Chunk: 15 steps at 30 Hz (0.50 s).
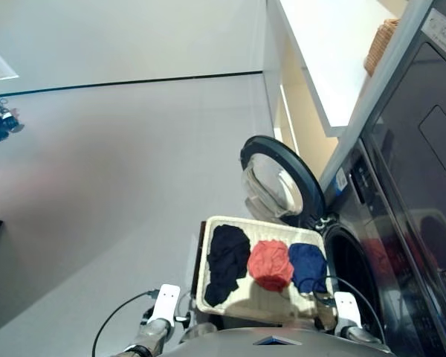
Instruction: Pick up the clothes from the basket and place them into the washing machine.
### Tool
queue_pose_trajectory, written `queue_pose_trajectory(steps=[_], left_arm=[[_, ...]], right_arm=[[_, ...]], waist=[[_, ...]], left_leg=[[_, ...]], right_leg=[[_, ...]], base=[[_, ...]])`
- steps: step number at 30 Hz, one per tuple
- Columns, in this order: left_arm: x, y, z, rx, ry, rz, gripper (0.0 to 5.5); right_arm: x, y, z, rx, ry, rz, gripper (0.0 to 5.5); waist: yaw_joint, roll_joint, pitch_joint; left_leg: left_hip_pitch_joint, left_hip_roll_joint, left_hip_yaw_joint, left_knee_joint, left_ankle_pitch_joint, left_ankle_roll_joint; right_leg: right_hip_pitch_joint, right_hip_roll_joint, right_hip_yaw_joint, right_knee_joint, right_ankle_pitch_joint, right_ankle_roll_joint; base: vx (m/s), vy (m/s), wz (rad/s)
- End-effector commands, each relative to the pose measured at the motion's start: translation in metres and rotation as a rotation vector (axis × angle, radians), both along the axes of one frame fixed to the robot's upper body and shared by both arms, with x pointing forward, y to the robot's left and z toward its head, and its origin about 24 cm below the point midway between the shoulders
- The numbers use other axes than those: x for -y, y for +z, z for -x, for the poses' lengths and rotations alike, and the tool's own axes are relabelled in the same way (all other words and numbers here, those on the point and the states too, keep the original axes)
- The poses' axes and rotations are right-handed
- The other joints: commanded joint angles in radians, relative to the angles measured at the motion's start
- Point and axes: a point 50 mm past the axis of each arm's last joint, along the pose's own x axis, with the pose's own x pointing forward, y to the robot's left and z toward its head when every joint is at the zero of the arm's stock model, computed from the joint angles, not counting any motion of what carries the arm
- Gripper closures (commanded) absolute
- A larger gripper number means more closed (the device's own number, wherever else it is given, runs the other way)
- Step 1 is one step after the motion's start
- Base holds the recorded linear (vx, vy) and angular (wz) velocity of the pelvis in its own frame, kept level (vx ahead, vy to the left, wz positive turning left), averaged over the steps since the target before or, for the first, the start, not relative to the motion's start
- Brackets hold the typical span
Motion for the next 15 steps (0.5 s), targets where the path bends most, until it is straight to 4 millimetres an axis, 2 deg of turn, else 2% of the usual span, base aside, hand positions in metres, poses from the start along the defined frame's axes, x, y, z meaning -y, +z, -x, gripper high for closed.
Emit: queue_pose_trajectory(steps=[1,6,11,12,13,15], left_arm=[[-0.017,0.011,-0.032,0.085,0.008,-0.042,0.00],[-0.016,0.014,-0.039,0.113,0.039,-0.032,0.00],[-0.002,0.021,-0.060,0.191,-0.056,-0.024,0.00],[0.004,0.028,-0.073,0.256,-0.055,-0.001,0.00],[0.004,0.028,-0.073,0.256,-0.055,-0.002,0.00],[0.014,0.042,-0.096,0.377,-0.056,0.022,0.00]], right_arm=[[-0.012,0.000,-0.020,0.010,0.076,0.000,0.00],[-0.011,0.001,-0.022,0.014,0.070,0.007,0.00],[-0.013,0.002,-0.028,0.034,0.117,0.024,0.00],[-0.013,0.006,-0.038,0.086,0.104,0.030,0.00],[-0.013,0.006,-0.038,0.086,0.104,0.030,0.00],[-0.016,0.015,-0.061,0.189,0.129,0.065,0.00]], waist=[[0.010,-0.104,0.032],[0.011,-0.105,0.036],[0.010,-0.105,0.040],[0.006,-0.105,0.046],[0.006,-0.105,0.046],[0.002,-0.104,0.062]], left_leg=[[0.030,-0.001,0.046,-0.003,-0.019,-0.029],[0.028,-0.004,0.042,-0.003,-0.020,-0.027],[0.030,-0.005,0.039,-0.003,-0.021,-0.026],[0.031,-0.005,0.039,-0.003,-0.022,-0.026],[0.032,-0.005,0.039,-0.003,-0.022,-0.026],[0.026,-0.004,0.039,-0.003,-0.017,-0.026]], right_leg=[[0.027,-0.141,0.001,-0.002,0.061,0.101],[0.025,-0.144,0.002,-0.002,0.064,0.102],[0.028,-0.145,-0.002,-0.002,0.062,0.102],[0.027,-0.144,0.001,-0.002,0.062,0.101],[0.028,-0.144,0.001,-0.002,0.062,0.101],[0.020,-0.144,0.005,-0.002,0.065,0.102]], base=[[0.000,0.000,0.000],[0.000,0.000,0.000],[0.000,0.000,0.000],[0.000,0.000,0.000],[0.000,0.000,0.000],[-0.037,0.004,-0.007]])
